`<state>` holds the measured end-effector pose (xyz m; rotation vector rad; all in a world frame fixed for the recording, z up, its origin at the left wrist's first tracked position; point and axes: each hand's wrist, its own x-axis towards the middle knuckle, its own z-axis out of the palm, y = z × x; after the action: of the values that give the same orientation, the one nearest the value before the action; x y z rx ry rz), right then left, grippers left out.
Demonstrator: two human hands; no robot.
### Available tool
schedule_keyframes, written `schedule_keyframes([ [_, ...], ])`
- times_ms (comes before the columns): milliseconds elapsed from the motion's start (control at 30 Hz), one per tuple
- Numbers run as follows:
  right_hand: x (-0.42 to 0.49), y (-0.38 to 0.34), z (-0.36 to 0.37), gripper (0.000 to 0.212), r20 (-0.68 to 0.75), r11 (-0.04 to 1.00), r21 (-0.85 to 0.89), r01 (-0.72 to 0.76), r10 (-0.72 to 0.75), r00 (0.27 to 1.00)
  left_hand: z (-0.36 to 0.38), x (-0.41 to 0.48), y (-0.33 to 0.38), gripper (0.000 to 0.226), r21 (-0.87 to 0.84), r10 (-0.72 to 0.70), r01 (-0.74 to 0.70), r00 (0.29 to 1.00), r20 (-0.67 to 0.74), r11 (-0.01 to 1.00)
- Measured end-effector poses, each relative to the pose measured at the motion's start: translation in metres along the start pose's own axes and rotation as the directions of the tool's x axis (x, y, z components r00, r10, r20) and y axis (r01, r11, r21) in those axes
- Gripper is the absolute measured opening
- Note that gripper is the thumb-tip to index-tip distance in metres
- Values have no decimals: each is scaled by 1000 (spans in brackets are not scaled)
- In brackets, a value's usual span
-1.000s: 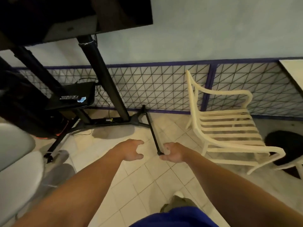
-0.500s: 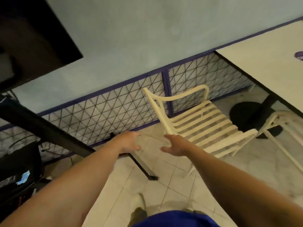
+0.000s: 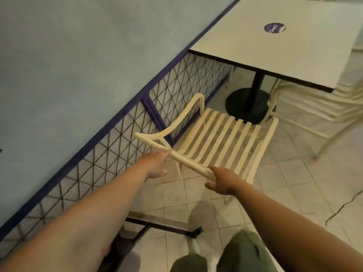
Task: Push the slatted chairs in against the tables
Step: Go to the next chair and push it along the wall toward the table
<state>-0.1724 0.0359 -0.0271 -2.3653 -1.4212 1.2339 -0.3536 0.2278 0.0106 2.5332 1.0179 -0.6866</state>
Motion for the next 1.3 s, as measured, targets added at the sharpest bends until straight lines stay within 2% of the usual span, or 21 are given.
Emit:
schedule_keyframes([
  [200,38,1,24,64,-1,995,-2,-98,98,995,-3,64,-35,73,170,160,-171,984,75,971],
  [400,56,7,26,76,-3,990,-66,-122,122,993,-7,111,-39,60,267,180,-245,952,248,932],
  [533,55,11,25,77,4,990,-71,-121,122,993,-7,122,-29,77,290,151,-246,938,313,925],
  [633,55,14,22,78,4,990,-78,-119,120,993,-11,127,-23,81,305,148,-261,926,347,916],
  [867,71,19,4,80,32,996,-49,-71,73,997,-18,142,-21,77,349,128,-230,948,291,909],
  [1133,98,33,-29,78,38,994,-105,5,-1,999,-35,172,-11,82,357,100,-195,958,268,914],
  [1300,114,33,-43,77,27,994,-106,0,3,1000,-46,189,-14,84,366,104,-202,957,270,908],
])
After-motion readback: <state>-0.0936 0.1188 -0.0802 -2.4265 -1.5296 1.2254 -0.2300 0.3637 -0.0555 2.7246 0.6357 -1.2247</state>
